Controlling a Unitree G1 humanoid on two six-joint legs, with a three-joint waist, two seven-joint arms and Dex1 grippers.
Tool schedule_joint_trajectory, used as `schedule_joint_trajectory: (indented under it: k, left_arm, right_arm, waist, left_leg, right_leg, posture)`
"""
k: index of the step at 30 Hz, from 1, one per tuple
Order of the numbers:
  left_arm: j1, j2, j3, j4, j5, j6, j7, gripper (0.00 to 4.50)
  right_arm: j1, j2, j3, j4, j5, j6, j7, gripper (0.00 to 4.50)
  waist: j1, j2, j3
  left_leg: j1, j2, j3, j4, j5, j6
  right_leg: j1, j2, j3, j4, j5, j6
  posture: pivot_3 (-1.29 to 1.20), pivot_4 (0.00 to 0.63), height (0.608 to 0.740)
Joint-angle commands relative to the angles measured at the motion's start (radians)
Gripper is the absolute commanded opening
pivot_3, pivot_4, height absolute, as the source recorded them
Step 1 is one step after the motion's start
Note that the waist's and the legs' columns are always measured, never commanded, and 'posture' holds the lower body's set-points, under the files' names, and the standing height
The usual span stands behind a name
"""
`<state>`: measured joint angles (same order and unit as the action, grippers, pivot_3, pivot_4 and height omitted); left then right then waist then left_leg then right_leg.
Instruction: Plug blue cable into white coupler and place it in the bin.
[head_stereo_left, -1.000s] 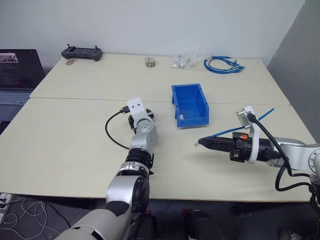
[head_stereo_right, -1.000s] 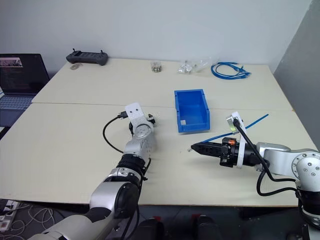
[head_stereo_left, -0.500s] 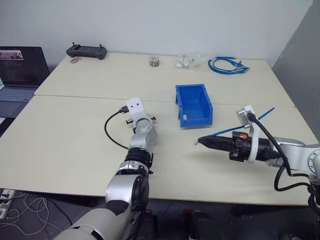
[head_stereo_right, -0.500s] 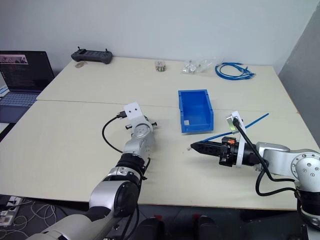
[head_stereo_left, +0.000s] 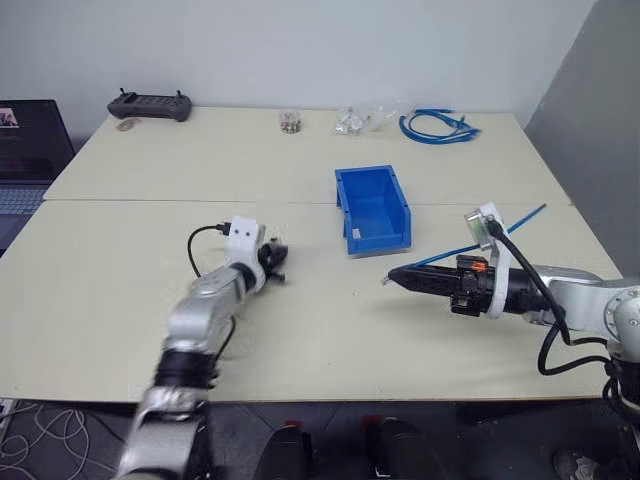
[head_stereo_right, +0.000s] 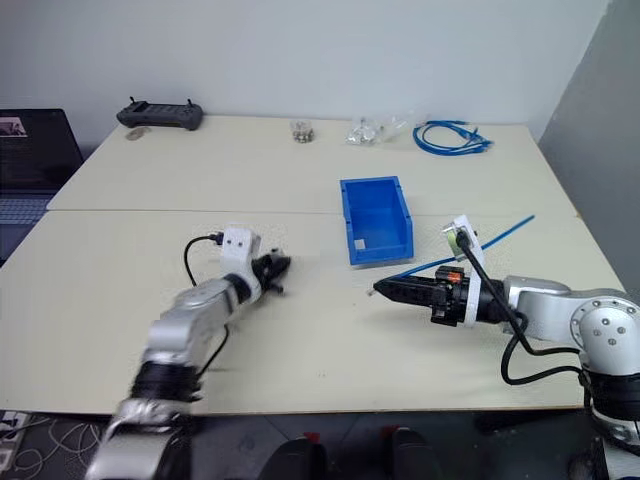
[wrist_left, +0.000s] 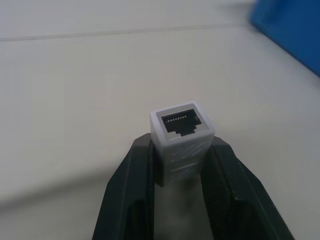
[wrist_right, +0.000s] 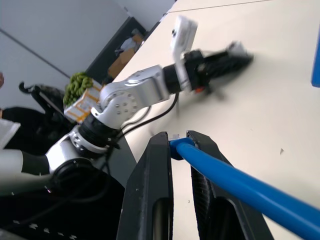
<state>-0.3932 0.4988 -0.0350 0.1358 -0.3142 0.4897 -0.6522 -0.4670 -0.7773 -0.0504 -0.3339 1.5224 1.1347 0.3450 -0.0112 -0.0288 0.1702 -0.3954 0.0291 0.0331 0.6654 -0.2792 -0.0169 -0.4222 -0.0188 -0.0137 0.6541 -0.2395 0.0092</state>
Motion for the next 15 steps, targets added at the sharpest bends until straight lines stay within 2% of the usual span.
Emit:
schedule_joint_trajectory:
  k: [1,4,8,12,15]
  left_arm:
    - [0.051,0.105,-0.109,-0.125,-0.054,-0.141,-0.406,0.93]
    - [0.022,0.080,-0.182,-0.066,-0.032,-0.246,-0.540,0.93]
    - [-0.073,-0.026,-0.286,0.154,0.091,-0.500,-0.620,0.93]
    - [-0.152,-0.106,-0.326,0.387,0.163,-0.694,-0.667,0.93]
    - [-0.191,-0.137,-0.322,0.479,0.180,-0.760,-0.693,0.93]
  right_arm:
    - [-0.090,0.005,0.048,-0.037,-0.104,-0.006,0.092,0.22]
    - [-0.155,0.012,0.131,-0.040,-0.250,-0.036,0.169,0.22]
    - [-0.191,-0.003,0.292,-0.021,-0.519,-0.145,0.318,0.22]
    - [-0.191,-0.023,0.395,0.000,-0.723,-0.250,0.432,0.22]
    - [-0.185,-0.023,0.425,0.005,-0.812,-0.285,0.473,0.22]
  waist:
    - [0.003,0.000,0.000]
    - [0.017,0.001,0.000]
    - [0.026,0.000,0.000]
    - [0.027,0.000,0.000]
    - [0.027,0.000,-0.001]
  left_leg:
    - [0.000,0.000,0.000,0.000,0.000,0.000]
    - [-0.001,-0.002,-0.001,0.001,0.000,0.001]
    - [-0.003,-0.002,-0.001,0.001,0.000,0.003]
    - [-0.004,-0.002,0.000,0.002,-0.002,0.006]
    - [-0.004,-0.002,0.000,0.003,-0.003,0.007]
  right_leg:
    - [0.000,0.000,0.000,0.001,0.000,0.000]
    - [0.001,-0.001,-0.001,-0.001,-0.001,0.001]
    - [0.001,0.000,-0.002,-0.005,0.001,0.002]
    - [0.000,0.000,-0.001,-0.006,0.003,0.000]
    - [0.000,0.000,-0.001,-0.006,0.003,0.000]
  posture:
    - [0.00,0.150,0.740]
    - [0.00,0.150,0.740]
    - [0.00,0.150,0.740]
    - [0.00,0.150,0.740]
    - [0.00,0.150,0.740]
